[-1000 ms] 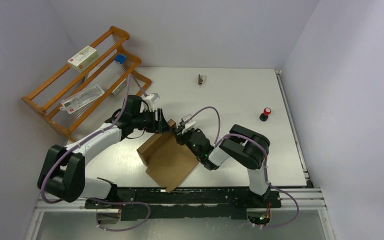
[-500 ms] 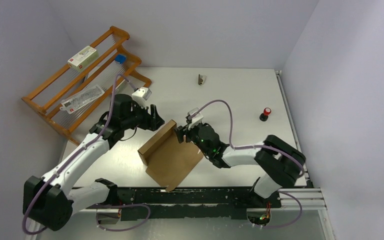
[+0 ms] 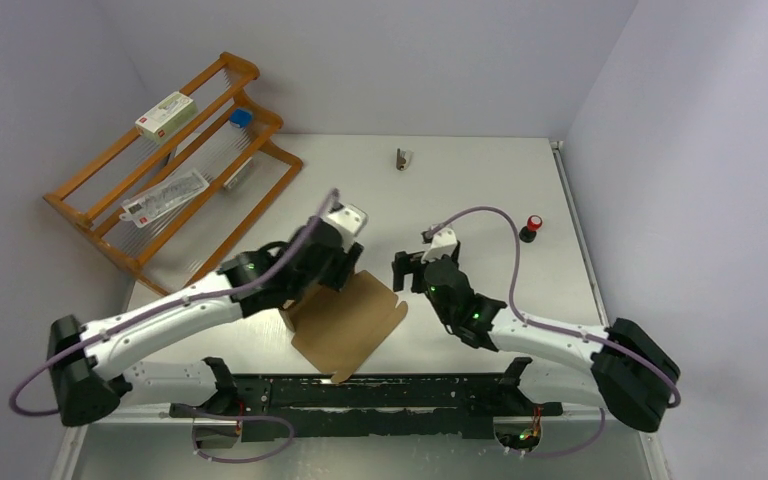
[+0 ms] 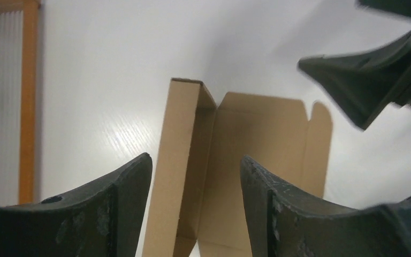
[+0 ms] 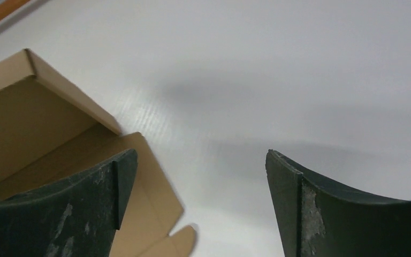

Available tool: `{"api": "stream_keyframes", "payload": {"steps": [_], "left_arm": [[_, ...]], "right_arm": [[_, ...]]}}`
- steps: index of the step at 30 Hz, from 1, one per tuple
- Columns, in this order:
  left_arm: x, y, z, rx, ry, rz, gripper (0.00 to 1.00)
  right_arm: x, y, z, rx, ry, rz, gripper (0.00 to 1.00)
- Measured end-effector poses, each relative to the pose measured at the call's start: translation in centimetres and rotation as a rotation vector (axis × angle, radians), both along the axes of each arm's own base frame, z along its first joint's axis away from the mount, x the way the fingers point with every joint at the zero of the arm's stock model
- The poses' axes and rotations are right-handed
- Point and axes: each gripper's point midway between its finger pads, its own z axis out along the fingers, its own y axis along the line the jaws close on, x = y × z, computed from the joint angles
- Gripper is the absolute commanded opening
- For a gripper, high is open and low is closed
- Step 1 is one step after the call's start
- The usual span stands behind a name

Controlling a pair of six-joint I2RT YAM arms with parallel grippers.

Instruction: Fold the paper box

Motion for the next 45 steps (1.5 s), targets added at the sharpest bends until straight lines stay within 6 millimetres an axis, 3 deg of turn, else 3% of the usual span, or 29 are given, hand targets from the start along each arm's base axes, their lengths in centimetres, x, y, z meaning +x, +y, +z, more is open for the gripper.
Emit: {"api": "stream_keyframes", "payload": {"steps": [5,11,19,23,26,29,39,45], "left_arm": [[-1.3,-1.0,-3.3,0.254,-0.026,0.035,0.62],[-1.4,-0.5,-5.4,0.507,-0.11,0.127,0.57],[-0.1,0.0,-6.9,0.818,-0.25,0.253,0.51],[0.3,0.9,-7.9,0.948,-0.298,0.279,0.46],[0.8,1.6,-8.0,1.003,-0.321,0.303,0.36],[1.2,2.2,-7.8,1.03,-0.334,0.321,0.26],[1.9,1.8,-6.2,1.059,-0.381,0.38,0.06],[2.8,3.8,-5.4,1.083,-0.356,0.432,0.05]], "right_arm": [[-0.7,-3.4,0.3,0.015,0.003,-0.113,1.0],[-1.3,-6.9,1.5,0.075,-0.048,-0.244,1.0],[-2.0,-10.3,-0.7,0.053,-0.063,-0.359,1.0],[-1.9,-10.8,0.1,0.084,-0.092,-0.39,1.0],[-1.9,-11.1,0.5,0.105,-0.107,-0.4,1.0],[-1.9,-11.2,0.7,0.116,-0.115,-0.405,1.0],[-1.9,-11.5,0.8,0.129,-0.126,-0.417,1.0],[-1.9,-11.0,1.1,0.14,-0.131,-0.384,1.0]]}}
